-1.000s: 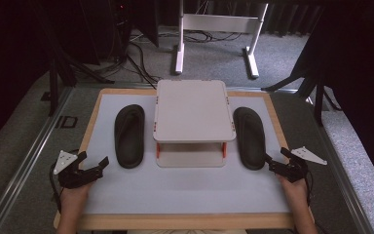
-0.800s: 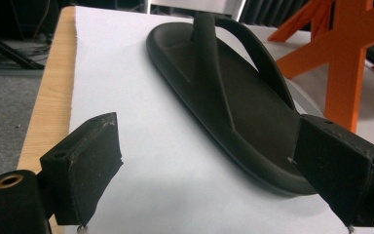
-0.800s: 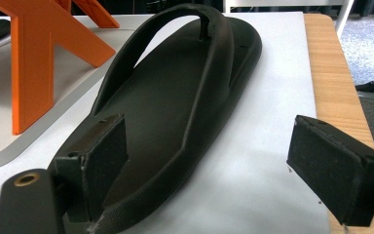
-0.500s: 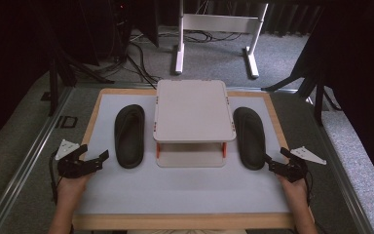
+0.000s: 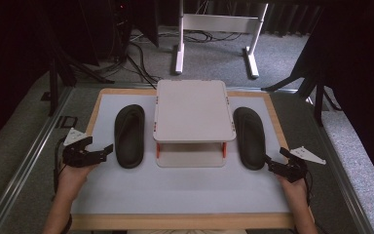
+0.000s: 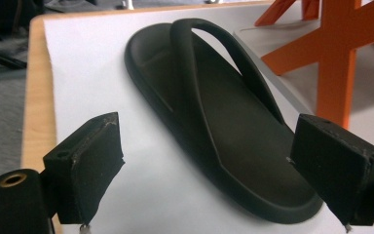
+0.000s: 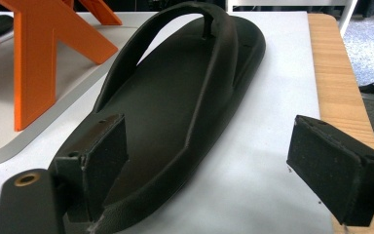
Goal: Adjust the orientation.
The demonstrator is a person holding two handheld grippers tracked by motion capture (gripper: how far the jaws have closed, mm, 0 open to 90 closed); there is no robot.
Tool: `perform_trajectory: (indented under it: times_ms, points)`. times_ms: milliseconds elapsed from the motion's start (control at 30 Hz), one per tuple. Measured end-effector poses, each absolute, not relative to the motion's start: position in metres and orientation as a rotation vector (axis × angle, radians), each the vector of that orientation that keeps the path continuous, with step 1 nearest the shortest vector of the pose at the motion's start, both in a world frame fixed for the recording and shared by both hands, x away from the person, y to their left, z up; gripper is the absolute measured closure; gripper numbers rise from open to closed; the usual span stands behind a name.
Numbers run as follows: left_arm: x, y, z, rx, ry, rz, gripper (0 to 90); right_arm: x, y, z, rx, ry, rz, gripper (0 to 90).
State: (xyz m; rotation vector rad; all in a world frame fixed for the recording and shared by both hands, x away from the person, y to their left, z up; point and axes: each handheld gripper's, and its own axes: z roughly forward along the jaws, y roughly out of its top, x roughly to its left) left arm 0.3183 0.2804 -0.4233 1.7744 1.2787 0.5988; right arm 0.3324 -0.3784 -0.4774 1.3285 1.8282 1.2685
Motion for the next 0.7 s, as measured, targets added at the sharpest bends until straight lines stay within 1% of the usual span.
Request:
perform_trajectory:
  times_ms: [33, 267, 300, 367, 567, 700]
  points:
    - [0.321, 0.277, -0.42, 1.798, 1.264, 0.6, 11.4, 0.332, -0.378, -0.477, 1.326, 1.83, 1.263, 13.9]
    - [0.33, 0.275, -0.412, 1.802, 1.27, 0.585, 11.5, 0.332, -0.378, -0.477, 1.328, 1.823, 1.267, 13.9]
    - [0.335, 0.275, -0.41, 1.815, 1.274, 0.556, 11.5, 0.332, -0.378, -0.477, 1.328, 1.826, 1.268, 13.9]
    - [0.338, 0.274, -0.409, 1.836, 1.27, 0.541, 11.5, 0.332, -0.378, -0.477, 1.329, 1.829, 1.269, 13.9]
    - [0.349, 0.269, -0.405, 1.887, 1.252, 0.52, 11.5, 0.333, -0.379, -0.478, 1.335, 1.836, 1.269, 14.2]
    - [0.358, 0.266, -0.399, 1.899, 1.259, 0.526, 11.5, 0.333, -0.378, -0.478, 1.334, 1.834, 1.264, 14.2]
